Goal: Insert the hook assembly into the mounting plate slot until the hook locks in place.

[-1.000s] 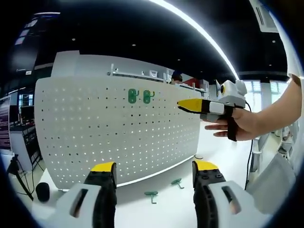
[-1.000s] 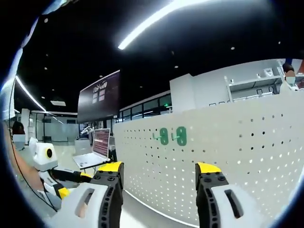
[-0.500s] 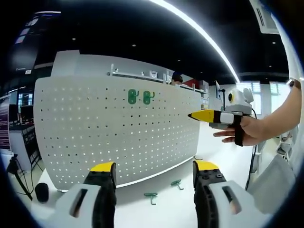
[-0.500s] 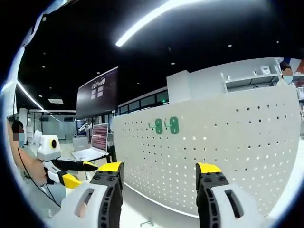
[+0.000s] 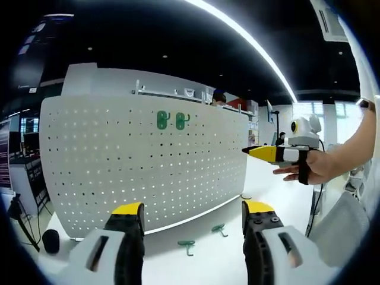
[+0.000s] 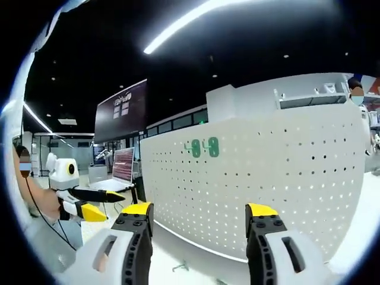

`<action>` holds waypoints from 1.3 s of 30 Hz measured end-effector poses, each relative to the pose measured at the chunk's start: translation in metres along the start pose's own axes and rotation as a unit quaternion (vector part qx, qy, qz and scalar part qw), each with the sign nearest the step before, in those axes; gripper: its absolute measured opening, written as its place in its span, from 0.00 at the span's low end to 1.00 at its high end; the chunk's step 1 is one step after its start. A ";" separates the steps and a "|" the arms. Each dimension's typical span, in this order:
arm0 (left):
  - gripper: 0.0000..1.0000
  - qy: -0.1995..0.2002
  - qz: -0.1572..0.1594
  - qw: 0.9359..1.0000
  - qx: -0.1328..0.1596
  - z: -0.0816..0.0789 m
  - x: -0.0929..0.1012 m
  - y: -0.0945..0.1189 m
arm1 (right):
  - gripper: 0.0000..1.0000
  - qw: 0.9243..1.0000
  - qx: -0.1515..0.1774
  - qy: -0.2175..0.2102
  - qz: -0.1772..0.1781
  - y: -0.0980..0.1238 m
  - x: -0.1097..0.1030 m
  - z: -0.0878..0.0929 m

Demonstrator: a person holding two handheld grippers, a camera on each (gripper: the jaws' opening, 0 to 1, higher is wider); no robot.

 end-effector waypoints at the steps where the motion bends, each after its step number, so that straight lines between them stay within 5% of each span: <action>1: 0.69 0.000 0.000 1.000 0.000 0.000 0.000 0.000 | 0.61 1.000 0.000 0.000 0.000 0.001 0.000 0.001; 39: 0.75 0.005 -0.003 1.000 -0.012 0.015 -0.003 0.023 | 0.65 0.999 -0.036 0.005 0.024 0.053 0.003 0.033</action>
Point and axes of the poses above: the point that each gripper's makers call its tool centre point, and the gripper's own axes: y roughly backward along the fingers, x roughly to its right, z roughly out of its underside, the point moved 10 cm from there along y, roughly backward along the fingers, and after that the axes turned 13 degrees about z, right-handed, at the moved point
